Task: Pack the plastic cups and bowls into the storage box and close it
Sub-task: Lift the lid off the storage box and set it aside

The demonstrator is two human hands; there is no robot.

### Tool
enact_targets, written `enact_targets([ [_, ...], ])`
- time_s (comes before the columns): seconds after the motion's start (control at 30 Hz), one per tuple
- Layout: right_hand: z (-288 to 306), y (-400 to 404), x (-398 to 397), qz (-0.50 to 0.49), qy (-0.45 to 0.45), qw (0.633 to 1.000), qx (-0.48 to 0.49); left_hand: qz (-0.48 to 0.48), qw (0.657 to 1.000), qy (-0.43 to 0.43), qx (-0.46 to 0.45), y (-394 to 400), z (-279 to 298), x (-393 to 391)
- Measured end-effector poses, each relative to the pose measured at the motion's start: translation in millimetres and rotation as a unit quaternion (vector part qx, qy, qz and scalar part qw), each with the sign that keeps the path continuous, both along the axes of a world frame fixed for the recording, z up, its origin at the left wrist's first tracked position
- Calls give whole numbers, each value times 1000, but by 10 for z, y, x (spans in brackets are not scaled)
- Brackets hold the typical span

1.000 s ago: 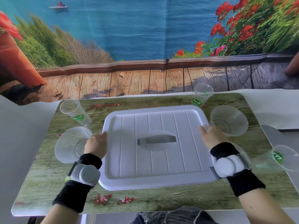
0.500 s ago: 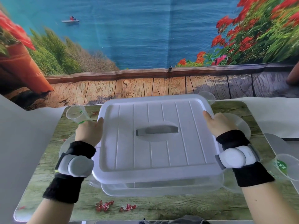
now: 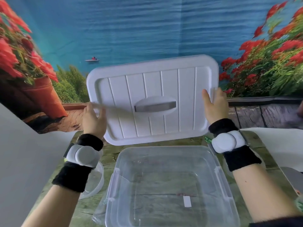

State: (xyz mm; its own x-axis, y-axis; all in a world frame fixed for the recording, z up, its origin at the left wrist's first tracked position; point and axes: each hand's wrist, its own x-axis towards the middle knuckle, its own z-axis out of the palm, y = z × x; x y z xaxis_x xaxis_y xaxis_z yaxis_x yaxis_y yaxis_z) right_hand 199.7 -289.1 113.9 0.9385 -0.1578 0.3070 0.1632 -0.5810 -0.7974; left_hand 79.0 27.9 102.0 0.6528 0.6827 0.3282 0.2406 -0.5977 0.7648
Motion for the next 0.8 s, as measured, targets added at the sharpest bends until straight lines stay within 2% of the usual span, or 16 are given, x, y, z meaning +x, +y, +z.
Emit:
enact_targets([
  [0.17,-370,53,199,72,122,990,-4,-60,992,58,-96,88,-282,158],
  [0.3,-690,19,213,72,195,978,16,-95,974,122,-166,158,-574,214],
  [0.47,-1041,68,286,68,308,949,16,-112,950,213,-200,263,-919,356],
  [0.6,-1233,154,417,44,356,930,-76,-112,927,304,-189,375,-1215,496],
  [0.67,-1289,216,444,56,399,905,-137,-114,915,330,-201,482,-1392,555],
  [0.8,-1548,342,570,100,475,857,-172,-101,890,377,-234,687,-1781,731],
])
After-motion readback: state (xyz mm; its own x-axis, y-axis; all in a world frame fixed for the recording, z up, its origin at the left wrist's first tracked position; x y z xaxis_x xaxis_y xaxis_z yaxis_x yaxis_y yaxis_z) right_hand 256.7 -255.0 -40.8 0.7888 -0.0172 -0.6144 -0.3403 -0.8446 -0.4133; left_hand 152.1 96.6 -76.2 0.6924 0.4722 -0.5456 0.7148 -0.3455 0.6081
